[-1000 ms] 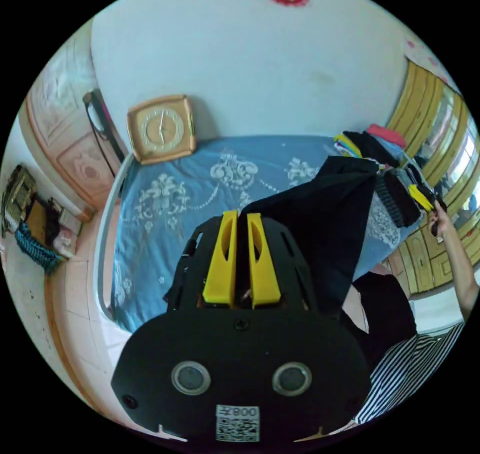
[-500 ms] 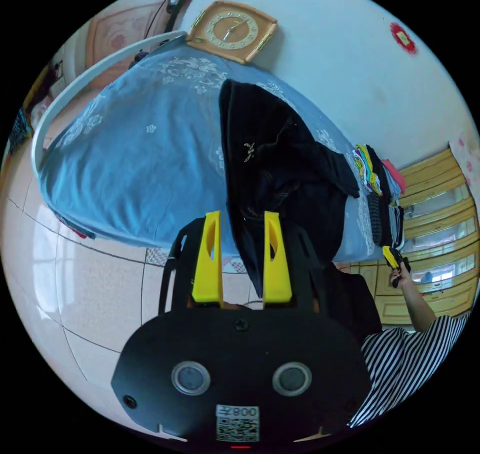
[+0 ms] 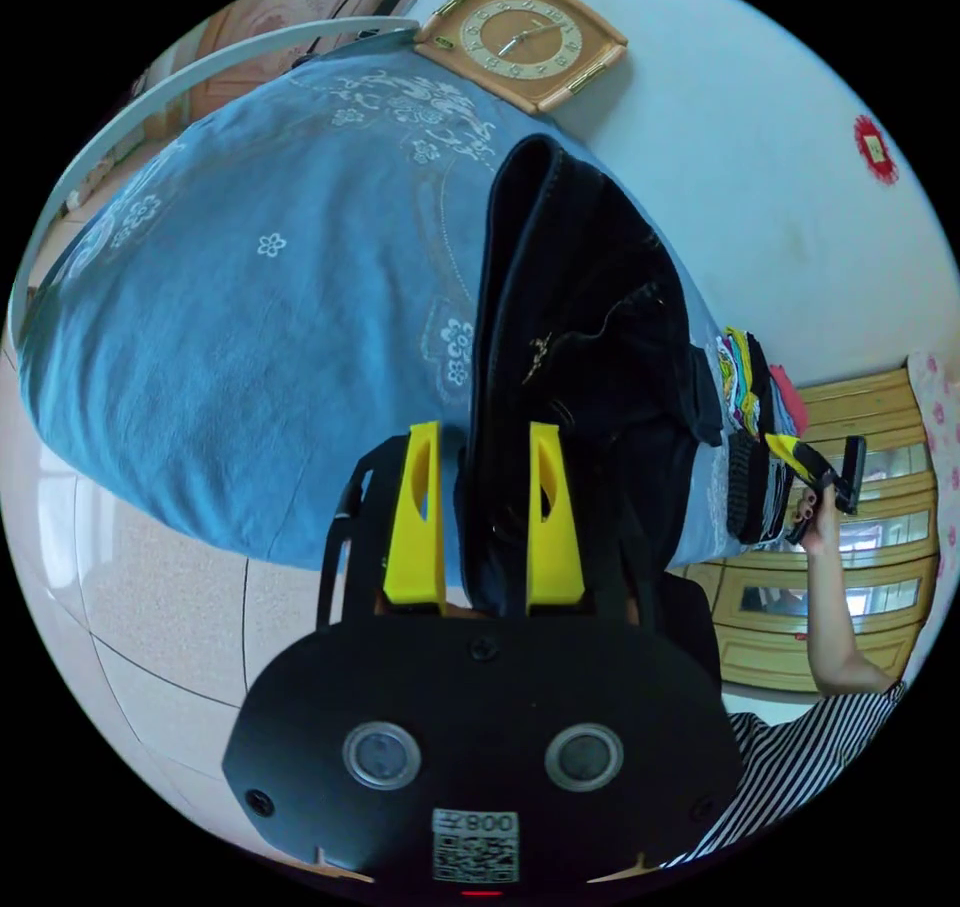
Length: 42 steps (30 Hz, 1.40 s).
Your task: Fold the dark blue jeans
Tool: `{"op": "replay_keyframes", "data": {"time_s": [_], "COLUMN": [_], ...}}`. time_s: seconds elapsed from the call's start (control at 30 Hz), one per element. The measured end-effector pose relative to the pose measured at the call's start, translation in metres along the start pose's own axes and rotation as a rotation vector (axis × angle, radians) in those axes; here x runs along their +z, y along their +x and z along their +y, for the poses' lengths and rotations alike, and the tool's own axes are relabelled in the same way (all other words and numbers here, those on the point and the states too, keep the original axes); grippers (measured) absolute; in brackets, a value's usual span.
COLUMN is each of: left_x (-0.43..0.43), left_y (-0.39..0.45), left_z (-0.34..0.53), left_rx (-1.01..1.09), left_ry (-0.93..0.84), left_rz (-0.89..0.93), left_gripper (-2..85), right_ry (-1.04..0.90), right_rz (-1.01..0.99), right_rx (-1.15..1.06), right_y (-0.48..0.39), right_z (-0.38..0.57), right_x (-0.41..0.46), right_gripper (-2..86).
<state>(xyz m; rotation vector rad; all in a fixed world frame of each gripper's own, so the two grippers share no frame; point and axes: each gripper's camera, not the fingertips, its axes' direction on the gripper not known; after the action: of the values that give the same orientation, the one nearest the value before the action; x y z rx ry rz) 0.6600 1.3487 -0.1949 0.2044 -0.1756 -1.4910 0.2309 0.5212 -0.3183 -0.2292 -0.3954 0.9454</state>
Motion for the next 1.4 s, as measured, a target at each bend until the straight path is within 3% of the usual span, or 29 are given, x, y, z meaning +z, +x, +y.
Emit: {"op": "replay_keyframes", "data": {"time_s": [0.1, 0.23, 0.33, 0.4, 0.47, 0.53, 0.77, 1.03, 1.13, 1.3, 1.4], "left_x": [-0.001, -0.006, -0.009, -0.012, -0.023, -0.031, -0.075, -0.141, -0.152, -0.122, -0.073], "left_y": [0.001, 0.003, 0.002, 0.001, 0.004, 0.008, 0.029, 0.076, 0.089, 0.069, 0.049], "left_z": [-0.015, -0.033, -0.044, -0.052, -0.062, -0.069, -0.091, -0.131, -0.157, -0.237, -0.268], "left_rx": [0.008, -0.003, -0.017, -0.018, 0.001, 0.029, 0.117, 0.284, 0.298, 0.026, -0.238], "left_ry": [-0.01, 0.0, 0.003, 0.0, 0.053, 0.074, 0.189, 0.351, 0.363, 0.293, 0.261], "left_rz": [-0.004, -0.061, -0.116, -0.111, -0.076, -0.069, 0.057, 0.142, 0.085, 0.058, -0.027], "left_gripper": [13.4, 13.9, 11.3, 8.1, 4.2, 3.3, 1.3, 0.7, 1.0, 2.6, 4.5], "right_ry": [-0.074, -0.252, -0.282, -0.294, -0.198, -0.162, 0.065, 0.624, 0.739, 0.686, 0.544], "right_rz": [0.122, 0.142, 0.321, 0.313, 0.172, 0.091, -0.076, -0.178, -0.14, -0.082, -0.239], "right_rx": [-0.065, -0.052, -0.111, -0.138, -0.155, -0.115, -0.092, -0.076, -0.035, 0.249, 0.428], "right_y": [-0.02, -0.026, -0.033, -0.032, -0.022, 0.006, 0.066, 0.126, 0.153, 0.252, 0.325], "right_z": [-0.047, -0.086, -0.097, -0.105, -0.108, -0.11, -0.088, -0.008, 0.012, 0.003, -0.03], "right_x": [0.036, 0.099, 0.121, 0.116, 0.092, 0.065, -0.053, -0.257, -0.295, -0.286, -0.24], "right_gripper": [14.9, 18.5, 16.1, 13.0, 3.5, 1.8, 0.6, 0.2, 0.2, 0.3, 0.3]}}
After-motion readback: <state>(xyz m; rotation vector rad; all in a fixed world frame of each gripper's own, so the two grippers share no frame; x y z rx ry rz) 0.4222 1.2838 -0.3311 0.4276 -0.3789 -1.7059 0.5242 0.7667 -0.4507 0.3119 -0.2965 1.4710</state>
